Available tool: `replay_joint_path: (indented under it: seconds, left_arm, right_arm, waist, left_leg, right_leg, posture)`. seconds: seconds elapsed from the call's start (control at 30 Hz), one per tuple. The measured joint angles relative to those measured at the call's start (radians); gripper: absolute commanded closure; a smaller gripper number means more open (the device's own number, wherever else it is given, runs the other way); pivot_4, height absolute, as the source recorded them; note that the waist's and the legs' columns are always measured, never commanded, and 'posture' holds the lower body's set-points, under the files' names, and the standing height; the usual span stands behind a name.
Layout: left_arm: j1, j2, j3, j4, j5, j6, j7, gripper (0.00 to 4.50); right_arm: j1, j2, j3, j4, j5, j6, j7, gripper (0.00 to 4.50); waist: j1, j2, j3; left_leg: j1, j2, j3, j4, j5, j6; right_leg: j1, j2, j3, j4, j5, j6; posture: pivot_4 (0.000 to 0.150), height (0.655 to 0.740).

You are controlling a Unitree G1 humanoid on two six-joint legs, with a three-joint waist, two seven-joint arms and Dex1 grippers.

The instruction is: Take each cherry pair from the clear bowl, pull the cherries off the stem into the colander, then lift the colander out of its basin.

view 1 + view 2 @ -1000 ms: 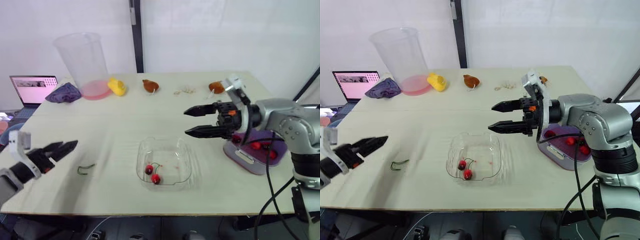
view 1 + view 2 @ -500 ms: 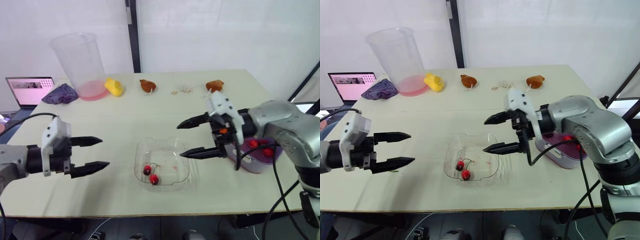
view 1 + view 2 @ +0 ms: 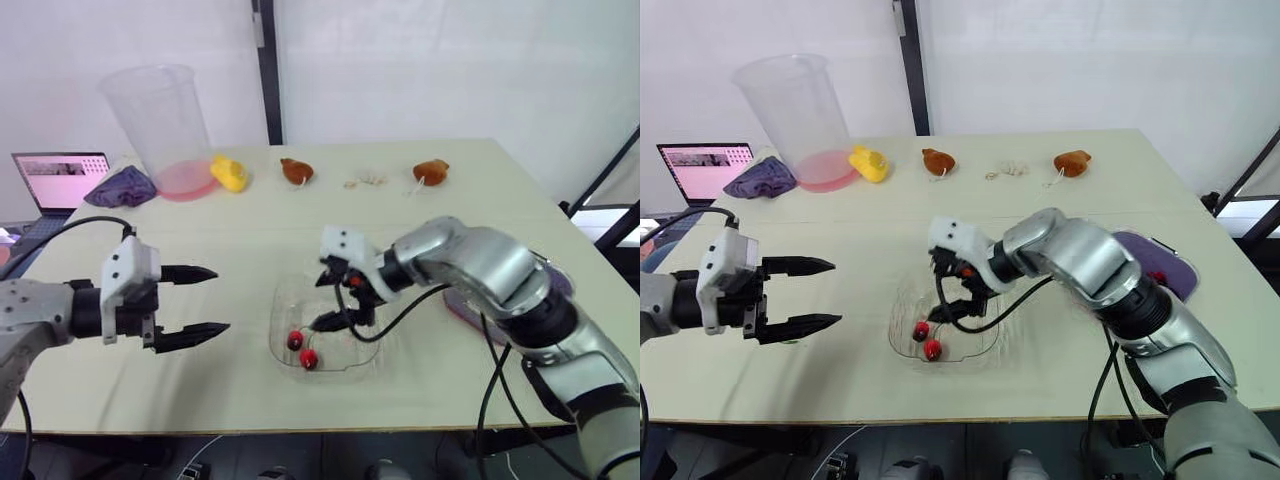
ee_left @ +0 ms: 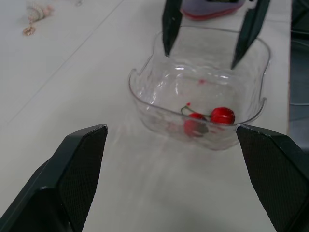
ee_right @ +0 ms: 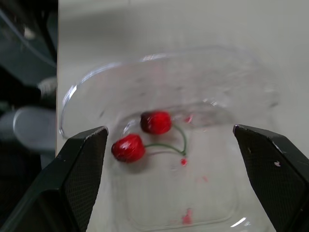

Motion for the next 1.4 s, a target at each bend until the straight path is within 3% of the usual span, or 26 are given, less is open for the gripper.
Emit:
replay_joint_path:
  seconds: [0.2, 0.5, 0.67, 1.4]
  left_arm:
    - [-0.014, -0.014, -0.017, 0.027, 0.039, -0.031, 0.008, 0.04]
    - [-0.002, -0.031, -0.031, 0.024, 0.046, -0.033, 0.020, 0.04]
    - [0.001, -0.029, -0.031, 0.024, 0.046, -0.033, 0.021, 0.00]
    - [-0.007, -0.035, -0.057, 0.045, 0.075, -0.060, 0.020, 0.00]
  right_arm:
    - [-0.004, 0.013, 0.172, 0.018, -0.130, -0.118, 0.022, 0.00]
    - [-0.009, 0.071, 0.256, 0.116, -0.274, -0.250, 0.067, 0.00]
    - [-0.008, 0.083, 0.256, 0.130, -0.303, -0.268, 0.097, 1.73]
    - [-0.004, 0.127, 0.196, 0.175, -0.376, -0.317, 0.150, 1.73]
  waist:
    - [-0.004, 0.000, 0.000]
    - [-0.006, 0.000, 0.000]
    - [-0.006, 0.000, 0.000]
    - [-0.007, 0.000, 0.000]
  left_leg:
    - [0.000, 0.000, 0.000, 0.000, 0.000, 0.000]
    - [0.000, 0.000, 0.001, 0.000, 0.000, 0.000]
    - [0.000, 0.000, 0.001, 0.000, 0.000, 0.000]
    - [0.000, 0.001, 0.001, -0.001, 0.000, 0.000]
  right_leg:
    - [-0.001, 0.001, 0.000, 0.001, 0.000, 0.000]
    - [-0.001, 0.001, 0.000, 0.001, 0.000, 0.000]
    - [-0.001, 0.001, 0.000, 0.001, 0.000, 0.000]
    - [-0.002, 0.001, 0.000, 0.001, 0.000, 0.000]
  posture:
    - [0.150, 0.7400]
    - [0.150, 0.7400]
    - [0.150, 0.7400]
    - [0.150, 0.7400]
